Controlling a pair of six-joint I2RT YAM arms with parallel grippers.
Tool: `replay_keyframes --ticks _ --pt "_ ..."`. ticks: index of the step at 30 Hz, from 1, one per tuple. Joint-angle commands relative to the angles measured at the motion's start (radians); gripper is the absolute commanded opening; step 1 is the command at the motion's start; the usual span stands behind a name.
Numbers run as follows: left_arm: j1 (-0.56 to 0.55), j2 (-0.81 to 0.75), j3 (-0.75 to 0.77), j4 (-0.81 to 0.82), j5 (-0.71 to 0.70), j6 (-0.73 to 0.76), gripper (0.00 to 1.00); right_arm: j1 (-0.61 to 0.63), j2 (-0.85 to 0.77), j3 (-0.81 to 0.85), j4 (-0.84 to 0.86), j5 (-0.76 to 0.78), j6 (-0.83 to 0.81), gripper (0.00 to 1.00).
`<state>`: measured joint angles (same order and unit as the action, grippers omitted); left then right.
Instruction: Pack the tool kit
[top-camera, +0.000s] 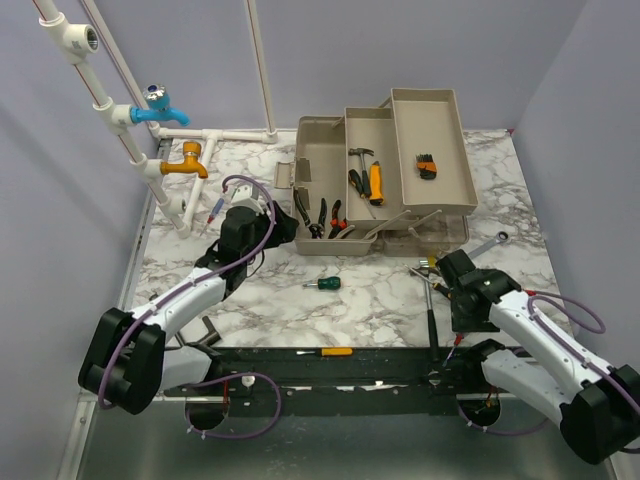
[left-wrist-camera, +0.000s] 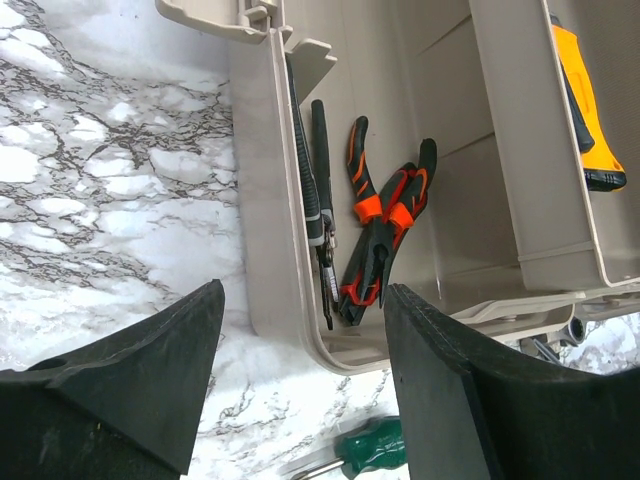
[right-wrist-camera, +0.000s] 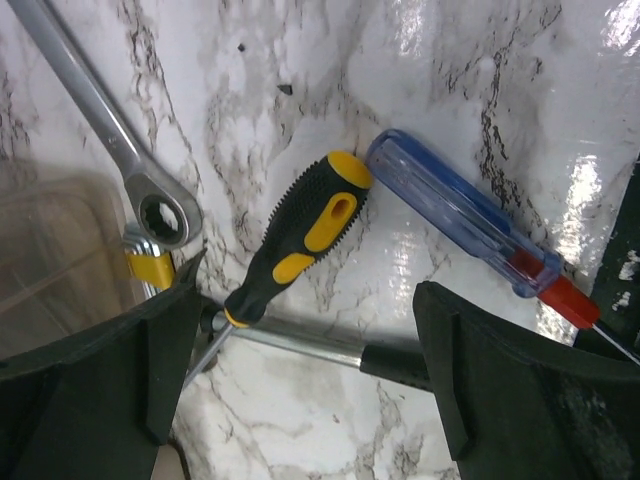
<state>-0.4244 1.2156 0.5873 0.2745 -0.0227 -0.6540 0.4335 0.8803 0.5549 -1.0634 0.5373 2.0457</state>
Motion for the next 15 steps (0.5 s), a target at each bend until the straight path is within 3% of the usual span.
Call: replay_keyframes --ticks 1,8,15 --pt "0.007 -0.035 -0.013 0.025 -0.012 0.016 0.67 -0.051 0.053 -0.024 0.094 0.051 0.044 0.96" --pt "0.009 -0.051 -0.018 0.020 -0.028 0.023 0.67 -0.210 0.175 -0.030 0.223 -0.030 -0.123 0.91" --pt "0.009 -0.053 -0.017 0.022 -0.035 0.034 0.67 -0.268 0.233 -0.052 0.287 -0.074 -0.159 0.81"
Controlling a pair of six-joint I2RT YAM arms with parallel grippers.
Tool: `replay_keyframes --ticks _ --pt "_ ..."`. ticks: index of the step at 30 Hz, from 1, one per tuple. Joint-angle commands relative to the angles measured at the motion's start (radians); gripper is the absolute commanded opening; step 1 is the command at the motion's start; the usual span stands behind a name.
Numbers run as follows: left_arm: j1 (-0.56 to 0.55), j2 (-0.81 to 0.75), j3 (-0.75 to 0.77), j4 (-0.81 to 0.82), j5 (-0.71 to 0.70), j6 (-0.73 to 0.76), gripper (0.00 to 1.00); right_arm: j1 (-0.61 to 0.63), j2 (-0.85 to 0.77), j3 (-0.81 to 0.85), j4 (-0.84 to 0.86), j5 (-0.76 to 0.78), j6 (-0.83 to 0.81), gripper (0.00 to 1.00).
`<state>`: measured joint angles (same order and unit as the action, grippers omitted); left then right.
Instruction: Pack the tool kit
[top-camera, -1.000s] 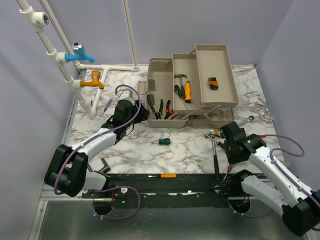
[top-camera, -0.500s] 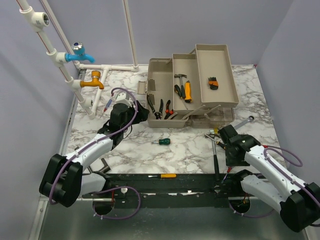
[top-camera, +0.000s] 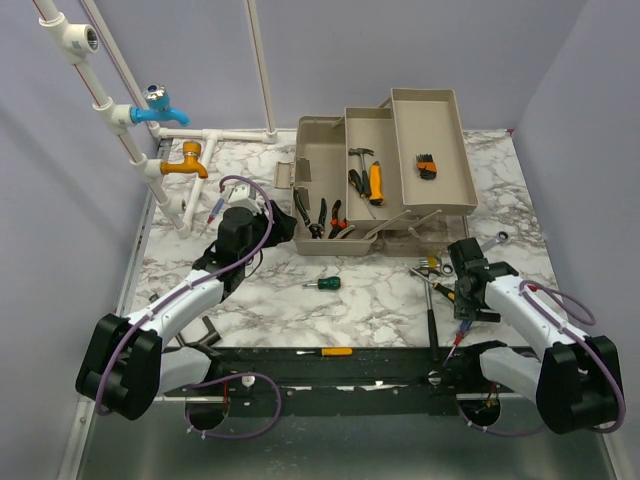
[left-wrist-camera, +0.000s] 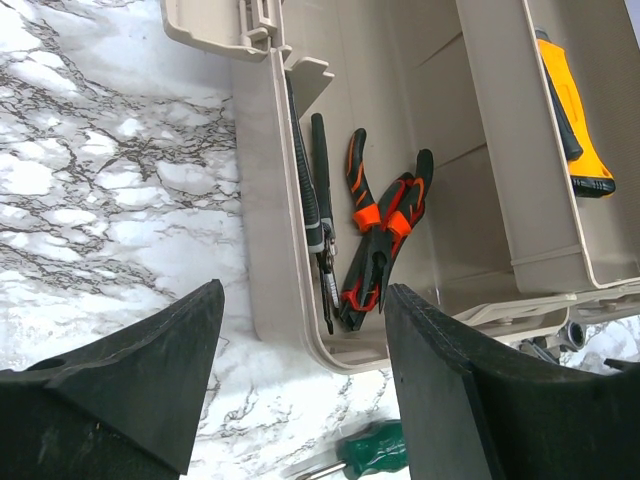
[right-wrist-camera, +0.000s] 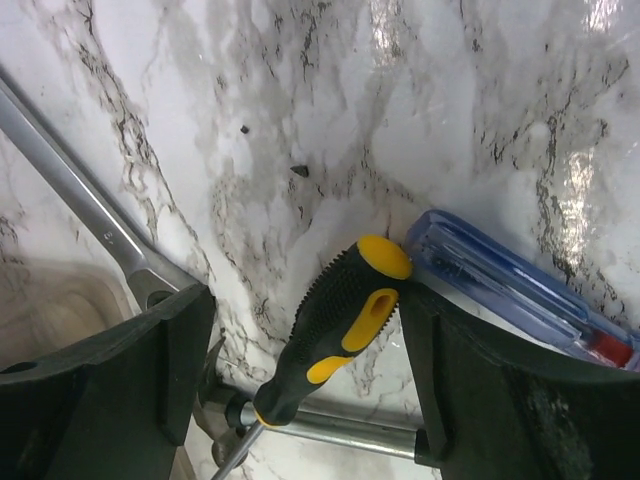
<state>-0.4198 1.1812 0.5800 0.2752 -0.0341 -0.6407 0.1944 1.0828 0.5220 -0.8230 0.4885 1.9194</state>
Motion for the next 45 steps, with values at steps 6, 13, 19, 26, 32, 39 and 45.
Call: replay_keyframes --ticks 6,13,19,26,32,39,45 --pt "0.004 -0.010 -0.001 0.013 -0.038 0.033 0.67 -0.073 0.078 -0.051 0.118 -0.072 -0.082 0.44" --pt "0.005 -0.002 0.006 0.013 -0.036 0.043 0.67 -0.075 -0.052 -0.022 0.055 -0.030 -0.117 0.12" --pt "0.005 0.006 0.006 0.024 -0.033 0.047 0.68 -0.076 -0.186 0.020 0.013 -0.042 -0.170 0.01" --pt "0.006 0.012 0.018 0.012 -0.022 0.055 0.68 -0.075 -0.219 0.101 0.016 -0.068 -0.344 0.01" --pt "0.006 0.003 0.015 0.017 -0.014 0.058 0.68 -0.075 -0.280 0.166 -0.022 -0.024 -0.481 0.01" --pt "0.005 -0.002 0.006 0.032 -0.011 0.061 0.68 -0.075 -0.485 0.214 -0.034 0.096 -0.568 0.01" --pt "0.005 0.000 0.006 0.036 -0.003 0.061 0.68 -0.075 -0.518 0.368 -0.037 0.218 -0.706 0.01"
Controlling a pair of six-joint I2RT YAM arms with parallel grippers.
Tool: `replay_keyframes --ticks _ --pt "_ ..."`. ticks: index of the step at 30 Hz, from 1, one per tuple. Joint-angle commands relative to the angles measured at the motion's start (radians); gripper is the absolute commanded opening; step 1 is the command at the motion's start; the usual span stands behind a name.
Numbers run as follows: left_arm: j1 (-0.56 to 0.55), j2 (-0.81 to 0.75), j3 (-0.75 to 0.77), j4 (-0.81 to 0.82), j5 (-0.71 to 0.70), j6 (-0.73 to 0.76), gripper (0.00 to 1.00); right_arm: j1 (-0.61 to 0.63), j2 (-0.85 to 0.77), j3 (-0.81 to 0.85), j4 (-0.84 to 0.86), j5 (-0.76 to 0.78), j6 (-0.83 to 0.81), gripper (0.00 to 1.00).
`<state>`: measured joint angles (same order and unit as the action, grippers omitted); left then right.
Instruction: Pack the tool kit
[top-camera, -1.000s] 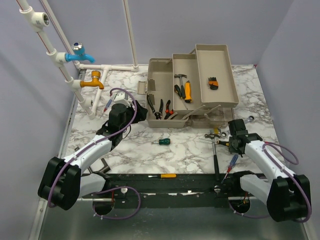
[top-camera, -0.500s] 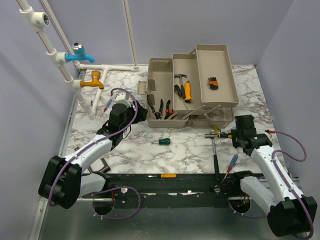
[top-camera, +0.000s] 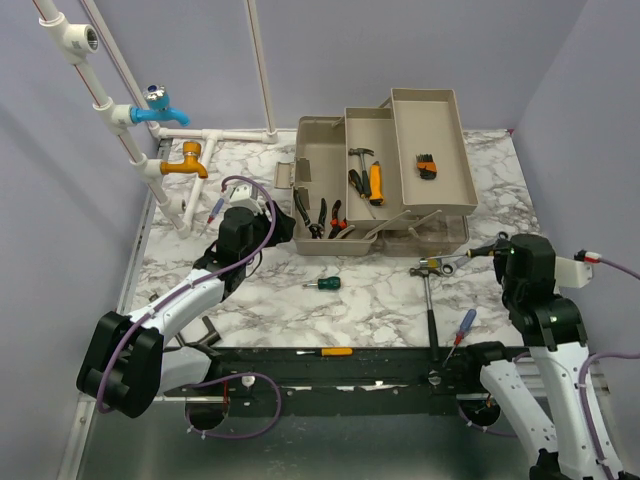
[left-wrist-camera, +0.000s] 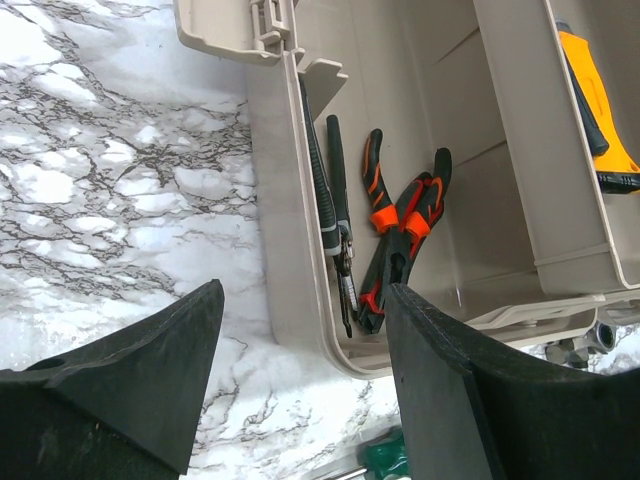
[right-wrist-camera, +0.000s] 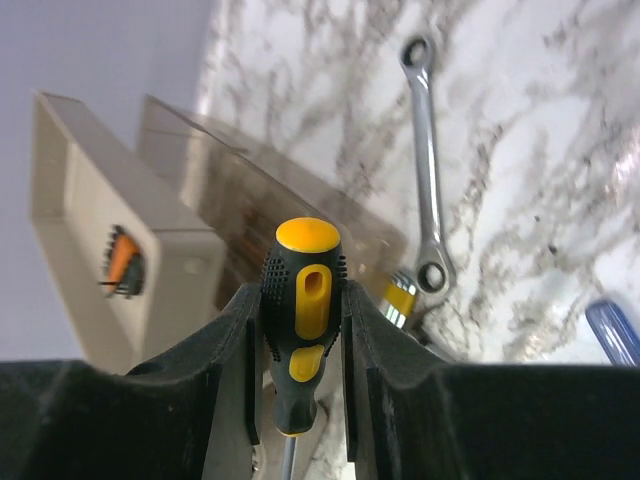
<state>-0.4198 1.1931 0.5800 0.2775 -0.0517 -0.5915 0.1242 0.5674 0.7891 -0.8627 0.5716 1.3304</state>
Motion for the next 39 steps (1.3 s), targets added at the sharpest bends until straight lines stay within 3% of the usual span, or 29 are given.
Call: replay_keyframes --ticks 1,5,12,23,29,39 --pt "0.004 -0.012 0.006 0.035 0.015 0.012 0.68 -0.005 0.006 0.134 0.005 0.150 -0.137 0.01" --pt "0.005 -0.011 0.005 0.041 0.019 0.012 0.68 -0.005 0.023 0.210 0.092 0.133 -0.242 0.01" --pt "0.004 0.003 0.004 0.052 0.036 0.009 0.68 -0.005 0.001 0.181 0.500 -0.091 -0.491 0.01" --pt "0.005 0.011 0.013 0.049 0.038 0.015 0.68 -0.005 0.325 0.326 0.760 -0.333 -0.619 0.01" --pt "0.004 0.020 0.013 0.054 0.041 0.017 0.68 -0.005 0.571 0.542 0.768 -0.463 -0.774 0.01" --pt "0.004 0.049 0.024 0.060 0.052 0.015 0.68 -0.005 0.868 0.825 0.602 -0.471 -0.967 0.01"
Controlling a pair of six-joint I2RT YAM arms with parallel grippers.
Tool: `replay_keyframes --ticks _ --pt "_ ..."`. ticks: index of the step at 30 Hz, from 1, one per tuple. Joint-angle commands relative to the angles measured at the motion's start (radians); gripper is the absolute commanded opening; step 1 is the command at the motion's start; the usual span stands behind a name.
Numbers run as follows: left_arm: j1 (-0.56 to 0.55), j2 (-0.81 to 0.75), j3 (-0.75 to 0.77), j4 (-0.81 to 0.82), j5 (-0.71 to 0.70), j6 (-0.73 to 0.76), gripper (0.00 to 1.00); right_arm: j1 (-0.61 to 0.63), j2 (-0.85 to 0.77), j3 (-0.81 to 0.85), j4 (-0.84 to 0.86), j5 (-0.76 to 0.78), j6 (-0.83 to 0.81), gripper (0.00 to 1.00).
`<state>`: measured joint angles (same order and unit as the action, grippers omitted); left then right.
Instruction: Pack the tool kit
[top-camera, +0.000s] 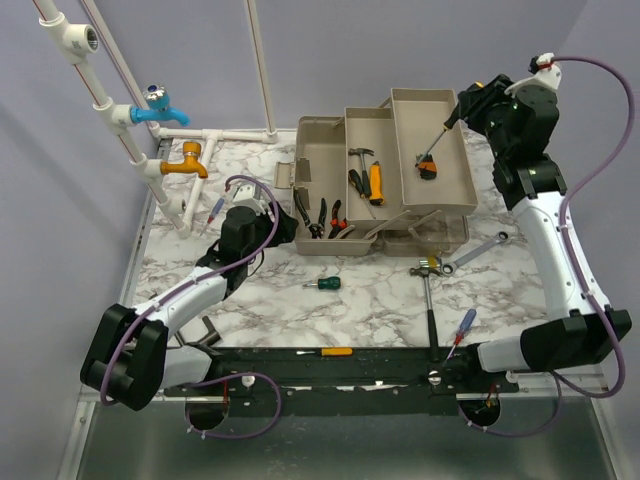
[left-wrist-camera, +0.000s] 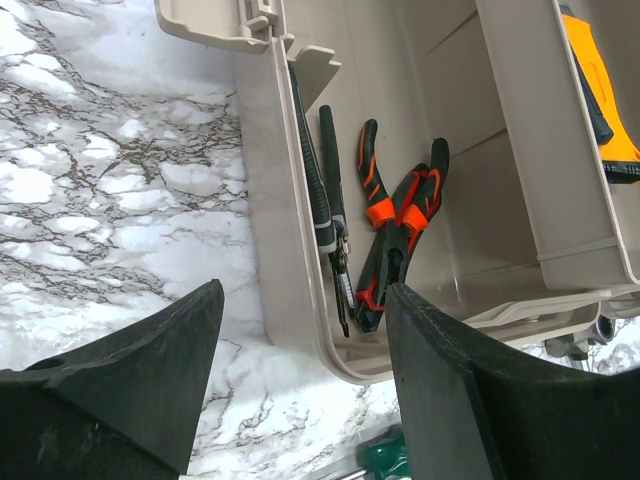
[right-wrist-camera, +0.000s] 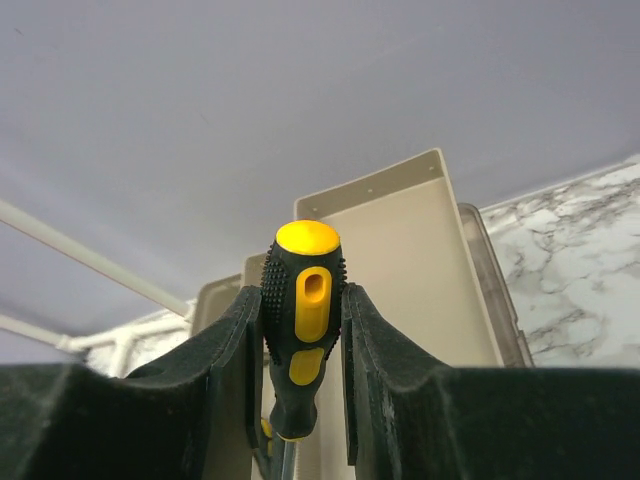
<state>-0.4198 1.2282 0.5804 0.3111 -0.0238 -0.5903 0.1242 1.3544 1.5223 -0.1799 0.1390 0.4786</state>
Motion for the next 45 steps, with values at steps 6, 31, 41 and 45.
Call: replay_keyframes --ticks 6,31,41,45 --pt "0.004 0.017 0.026 0.023 0.023 0.017 0.68 -0.003 0.246 0.254 -0.226 -0.102 -0.213 0.01" --pt "0.004 0.054 0.049 0.016 0.056 0.017 0.68 0.006 0.432 0.256 -0.164 -0.224 -0.203 0.48" --pt "0.004 0.056 0.052 0.013 0.061 0.019 0.68 0.006 0.262 0.156 -0.070 -0.095 -0.183 0.78" --pt "0.003 0.059 0.051 0.018 0.061 0.017 0.68 0.005 0.167 0.086 -0.082 0.001 -0.103 0.80"
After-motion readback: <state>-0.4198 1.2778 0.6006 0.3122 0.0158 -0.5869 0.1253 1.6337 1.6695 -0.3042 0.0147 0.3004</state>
